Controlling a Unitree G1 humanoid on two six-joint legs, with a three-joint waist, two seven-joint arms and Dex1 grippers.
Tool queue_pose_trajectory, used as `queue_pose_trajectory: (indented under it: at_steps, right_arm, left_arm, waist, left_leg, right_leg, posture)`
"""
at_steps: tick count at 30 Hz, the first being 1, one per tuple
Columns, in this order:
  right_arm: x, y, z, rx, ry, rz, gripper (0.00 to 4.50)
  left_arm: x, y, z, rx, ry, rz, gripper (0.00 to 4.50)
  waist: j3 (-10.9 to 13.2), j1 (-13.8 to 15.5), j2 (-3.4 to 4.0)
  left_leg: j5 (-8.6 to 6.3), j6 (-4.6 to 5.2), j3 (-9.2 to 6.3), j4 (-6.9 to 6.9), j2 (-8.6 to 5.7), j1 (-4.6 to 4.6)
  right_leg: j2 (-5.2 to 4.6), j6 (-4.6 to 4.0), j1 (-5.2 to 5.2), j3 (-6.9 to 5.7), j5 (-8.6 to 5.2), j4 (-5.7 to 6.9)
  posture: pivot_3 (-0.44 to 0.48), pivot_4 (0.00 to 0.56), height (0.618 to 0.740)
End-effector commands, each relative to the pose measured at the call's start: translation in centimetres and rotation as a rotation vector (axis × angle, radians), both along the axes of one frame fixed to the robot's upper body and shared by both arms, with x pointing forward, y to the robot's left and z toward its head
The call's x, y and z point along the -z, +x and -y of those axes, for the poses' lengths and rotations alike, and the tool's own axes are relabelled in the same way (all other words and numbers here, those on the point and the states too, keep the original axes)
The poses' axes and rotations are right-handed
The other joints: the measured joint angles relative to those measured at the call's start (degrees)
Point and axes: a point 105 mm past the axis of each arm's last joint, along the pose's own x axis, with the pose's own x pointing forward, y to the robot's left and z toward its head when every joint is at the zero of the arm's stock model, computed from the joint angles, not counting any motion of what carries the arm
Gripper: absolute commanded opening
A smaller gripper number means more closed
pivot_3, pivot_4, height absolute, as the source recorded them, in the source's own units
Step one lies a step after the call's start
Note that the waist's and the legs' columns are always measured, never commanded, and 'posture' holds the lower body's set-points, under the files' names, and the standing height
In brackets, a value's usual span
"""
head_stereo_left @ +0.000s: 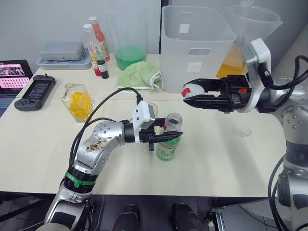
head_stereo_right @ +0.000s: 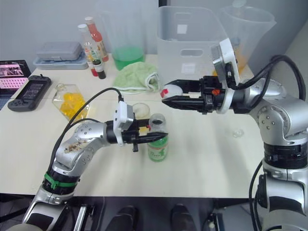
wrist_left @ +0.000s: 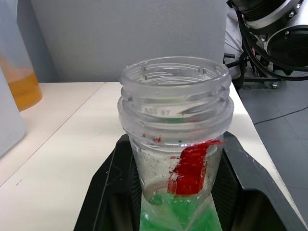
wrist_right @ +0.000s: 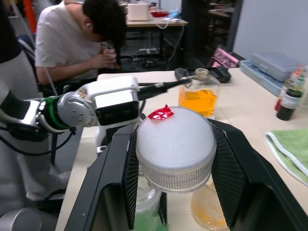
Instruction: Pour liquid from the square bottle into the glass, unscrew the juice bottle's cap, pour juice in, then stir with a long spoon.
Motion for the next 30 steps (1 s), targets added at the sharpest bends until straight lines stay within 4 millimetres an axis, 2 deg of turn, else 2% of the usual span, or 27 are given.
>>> queue_pose_trajectory:
  at_steps: [1, 7, 10, 15, 18, 21, 30]
  right_arm:
    - [-0.3, 1.7, 3.6, 0.233, 0.027, 0.061, 1.6]
    - [3.5, 6.2, 10.5, 0.739, 0.033, 0.009, 1.6]
    - [5.7, 7.1, 12.4, 0.905, -0.018, 0.004, 1.6]
    - [8.8, 7.6, 12.9, 1.011, -0.028, -0.046, 1.6]
    - [11.6, 8.1, 13.1, 1.098, -0.011, -0.098, 1.6]
    - [12.4, 8.6, 12.9, 1.127, 0.02, -0.114, 1.6]
    - [16.8, 10.0, 12.4, 1.182, -0.027, -0.219, 1.6]
  left_arm:
    - [1.6, 0.1, 0.0, -0.01, 0.054, -0.043, 1.52]
    - [1.6, 0.1, 0.0, -0.006, 0.053, -0.048, 1.52]
    - [1.7, 0.1, 0.0, -0.004, 0.053, -0.049, 1.52]
    - [1.6, 0.1, 0.1, 0.0, 0.053, -0.05, 1.52]
    - [1.6, 0.1, 0.1, -0.001, 0.051, -0.052, 1.52]
    - [1.6, 0.1, 0.1, 0.0, 0.052, -0.055, 1.52]
    - [1.7, 0.1, 0.0, -0.001, 0.07, -0.048, 1.52]
  waist:
    - [0.0, 0.02, 0.0]
    - [-0.01, -0.08, 0.01]
    - [-0.01, -0.11, 0.02]
    - [-0.02, -0.24, 0.05]
    - [-0.03, -0.27, 0.05]
    - [-0.03, -0.33, 0.07]
    - [-0.04, -0.42, 0.09]
  left_leg:
    - [0.0, 0.0, 0.0, 0.0, 0.0, 0.0]
    - [0.0, 0.0, 0.01, 0.0, 0.0, 0.03]
    - [0.0, 0.0, 0.02, 0.0, -0.01, 0.02]
    - [0.0, 0.0, 0.02, 0.0, -0.01, 0.04]
    - [0.0, 0.0, 0.02, 0.0, -0.01, 0.05]
    - [0.0, 0.0, 0.02, 0.0, -0.01, 0.06]
    - [0.0, 0.0, 0.03, -0.01, -0.01, 0.08]
  right_leg:
    - [0.0, 0.0, 0.01, 0.0, 0.0, -0.02]
    - [0.0, -0.01, 0.0, 0.0, 0.01, 0.02]
    - [0.0, 0.0, 0.0, 0.01, 0.0, 0.02]
    - [0.01, 0.0, 0.0, 0.04, 0.01, 0.04]
    - [0.01, 0.0, 0.03, 0.05, 0.01, 0.03]
    - [0.01, 0.0, 0.03, 0.05, 0.01, 0.03]
    - [0.01, -0.01, 0.04, 0.06, 0.01, 0.03]
  posture:
    - [0.0, 0.15, 0.74]
    - [0.0, 0.15, 0.74]
    - [0.0, 0.15, 0.74]
    - [0.0, 0.15, 0.74]
    - [0.0, 0.15, 0.74]
    - [0.0, 0.15, 0.74]
    - [0.0, 0.15, 0.74]
